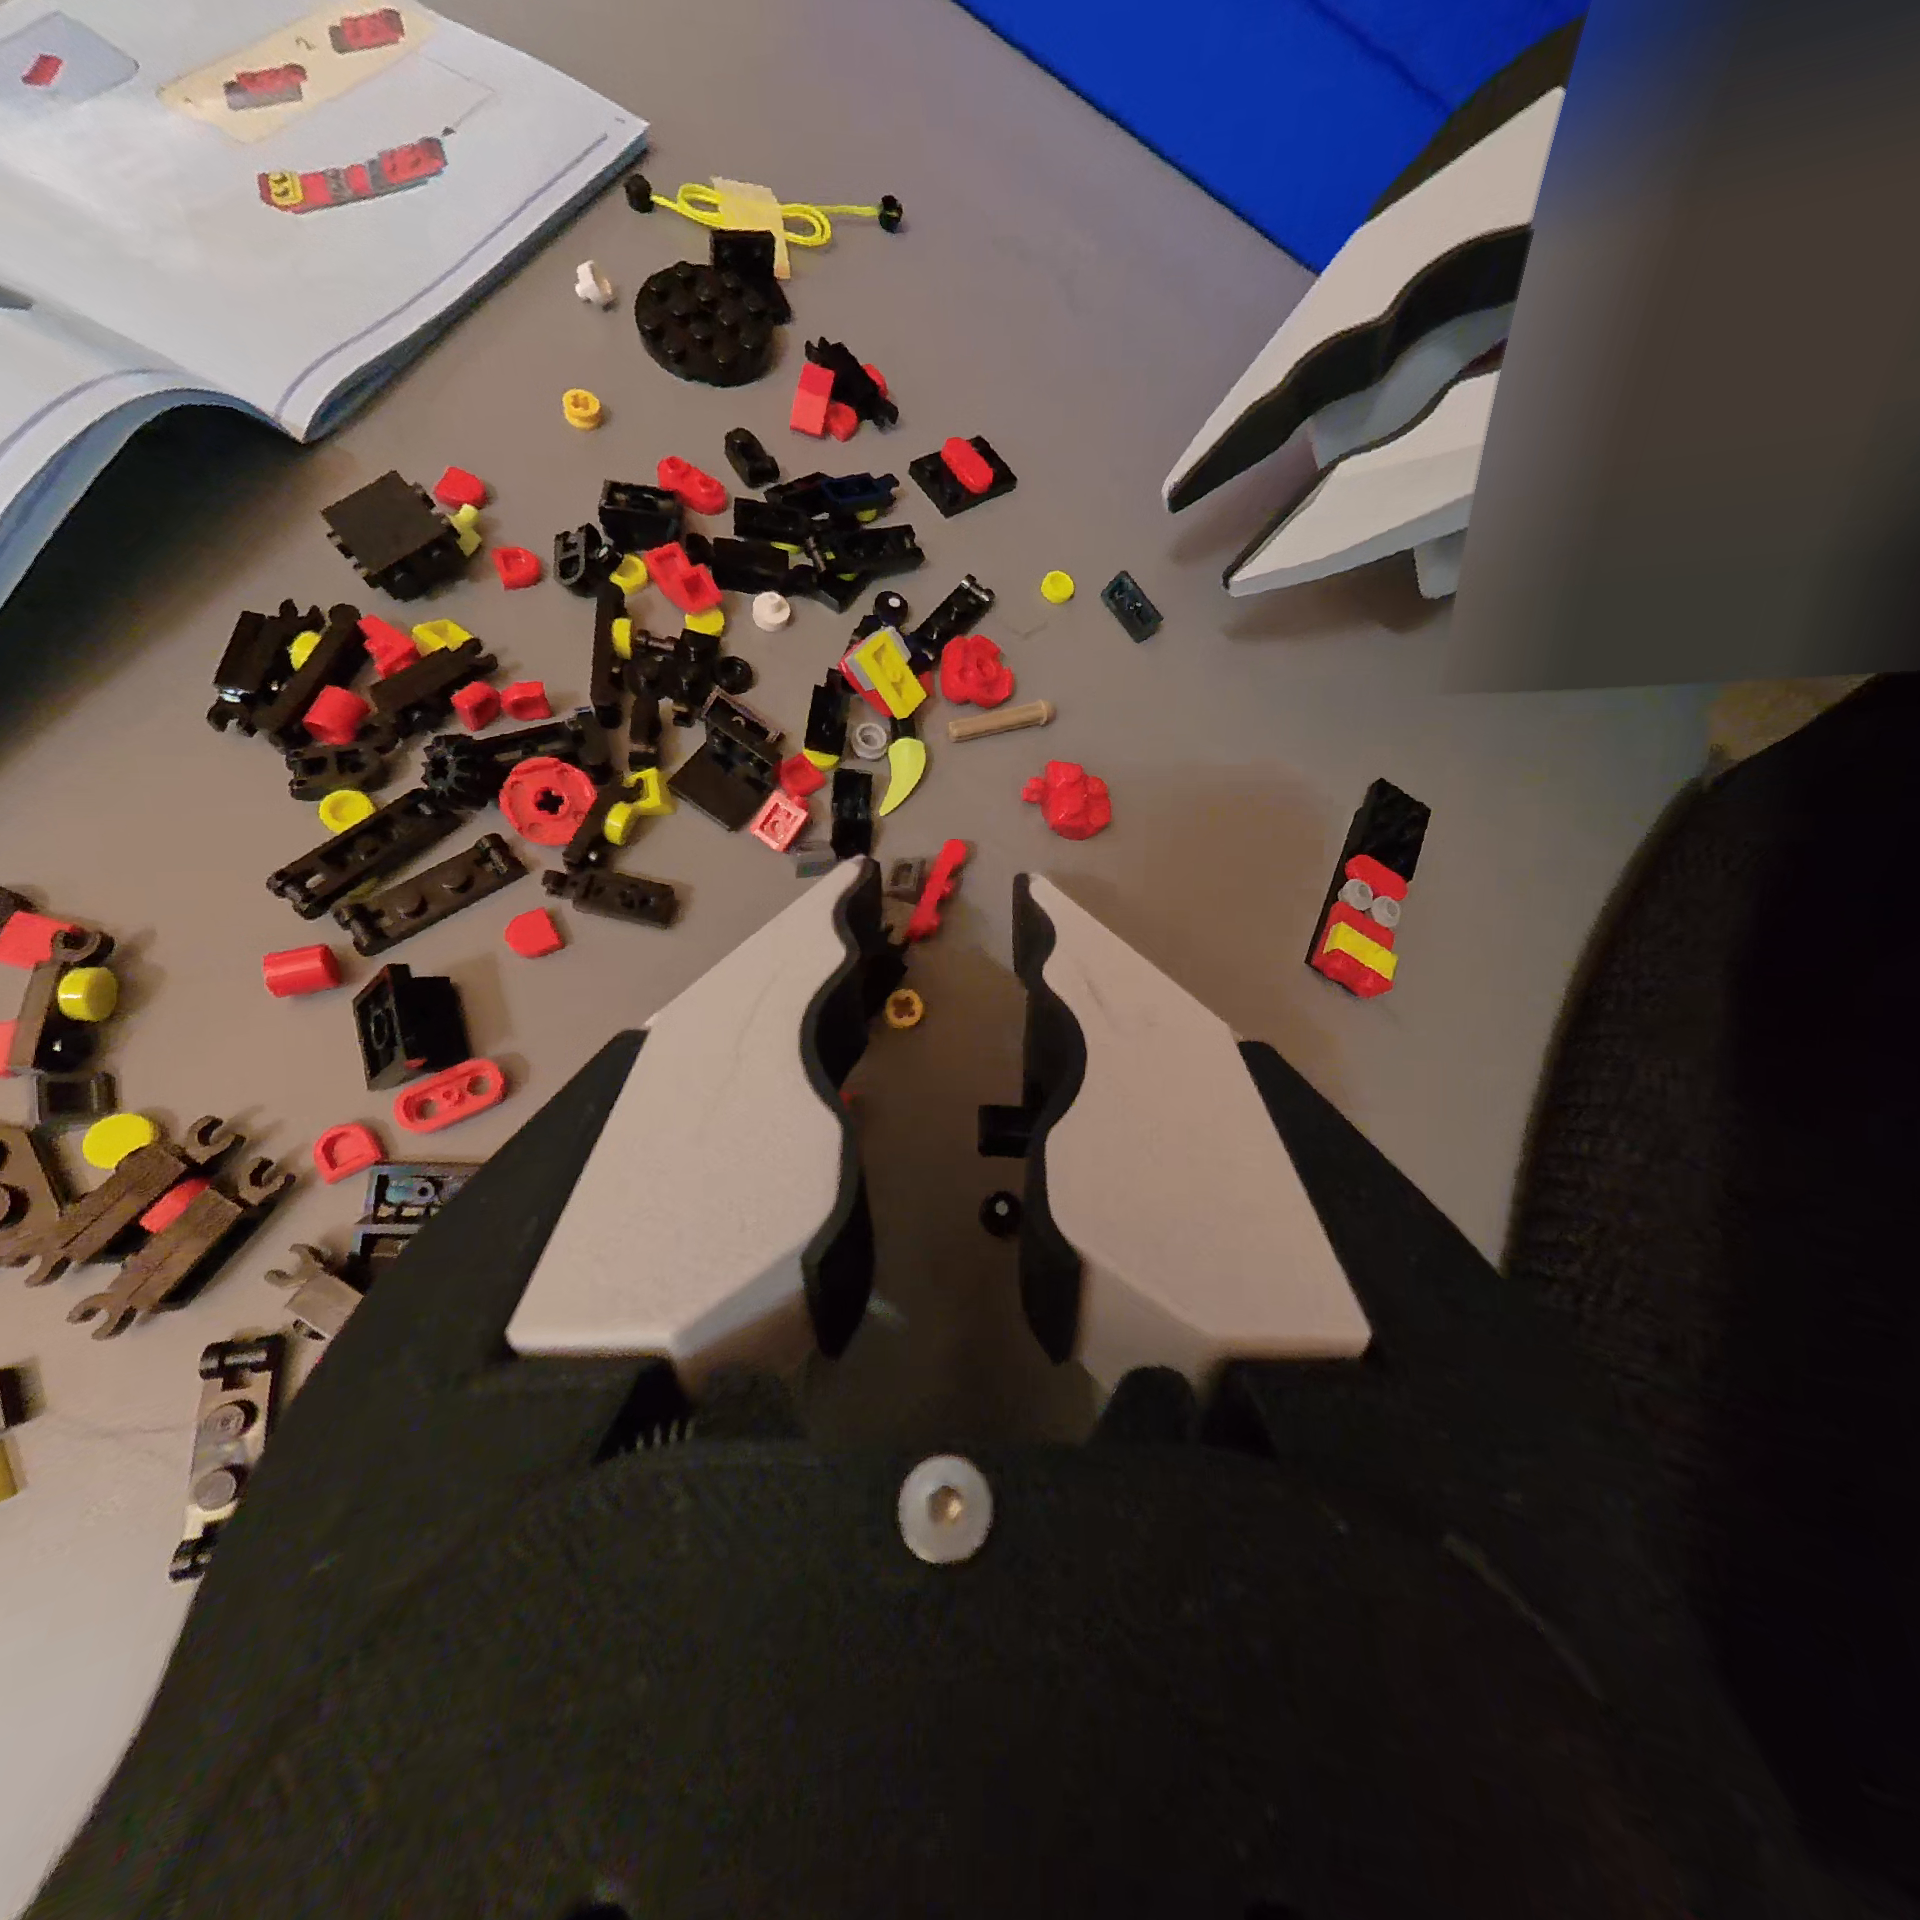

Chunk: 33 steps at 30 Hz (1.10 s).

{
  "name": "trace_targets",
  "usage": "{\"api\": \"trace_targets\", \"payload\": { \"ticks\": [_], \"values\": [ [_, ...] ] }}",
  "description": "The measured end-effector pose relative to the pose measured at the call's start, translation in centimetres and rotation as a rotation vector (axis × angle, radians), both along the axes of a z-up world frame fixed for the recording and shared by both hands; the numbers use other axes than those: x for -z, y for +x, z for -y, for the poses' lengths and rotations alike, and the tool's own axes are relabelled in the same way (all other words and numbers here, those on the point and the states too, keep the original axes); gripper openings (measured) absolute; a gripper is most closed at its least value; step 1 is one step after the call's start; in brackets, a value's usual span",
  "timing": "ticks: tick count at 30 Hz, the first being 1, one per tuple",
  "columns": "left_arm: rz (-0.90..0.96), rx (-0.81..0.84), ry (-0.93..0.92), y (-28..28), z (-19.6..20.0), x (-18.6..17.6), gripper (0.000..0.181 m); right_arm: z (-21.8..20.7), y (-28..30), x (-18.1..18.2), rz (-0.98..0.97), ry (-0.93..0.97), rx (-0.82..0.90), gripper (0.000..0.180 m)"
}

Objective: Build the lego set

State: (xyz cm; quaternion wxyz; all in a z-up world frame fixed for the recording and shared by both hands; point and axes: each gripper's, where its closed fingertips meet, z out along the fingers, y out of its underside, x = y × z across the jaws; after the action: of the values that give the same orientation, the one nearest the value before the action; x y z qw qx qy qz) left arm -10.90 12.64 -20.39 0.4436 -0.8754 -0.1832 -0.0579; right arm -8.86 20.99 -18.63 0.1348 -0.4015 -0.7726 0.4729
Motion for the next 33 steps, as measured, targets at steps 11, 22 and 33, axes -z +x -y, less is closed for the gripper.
{"api": "trace_targets", "payload": {
  "ticks": [11,22,33],
  "values": [
    [0.003,0.022,-0.030,0.8,-0.6,0.4,0.003,0.1,0.1,-0.3,-0.031,0.025,-0.010,0.020],
    [0.949,0.069,0.373,6.0,-2.0,-5.7,0.003,5.0,3.9,-4.6,-0.333,-0.010,-0.276,0.016],
    [1.011,0.162,0.272,8.6,-1.9,-4.5,0.003,6.5,6.0,-3.6,-0.306,0.012,-0.403,0.024]
  ]
}}
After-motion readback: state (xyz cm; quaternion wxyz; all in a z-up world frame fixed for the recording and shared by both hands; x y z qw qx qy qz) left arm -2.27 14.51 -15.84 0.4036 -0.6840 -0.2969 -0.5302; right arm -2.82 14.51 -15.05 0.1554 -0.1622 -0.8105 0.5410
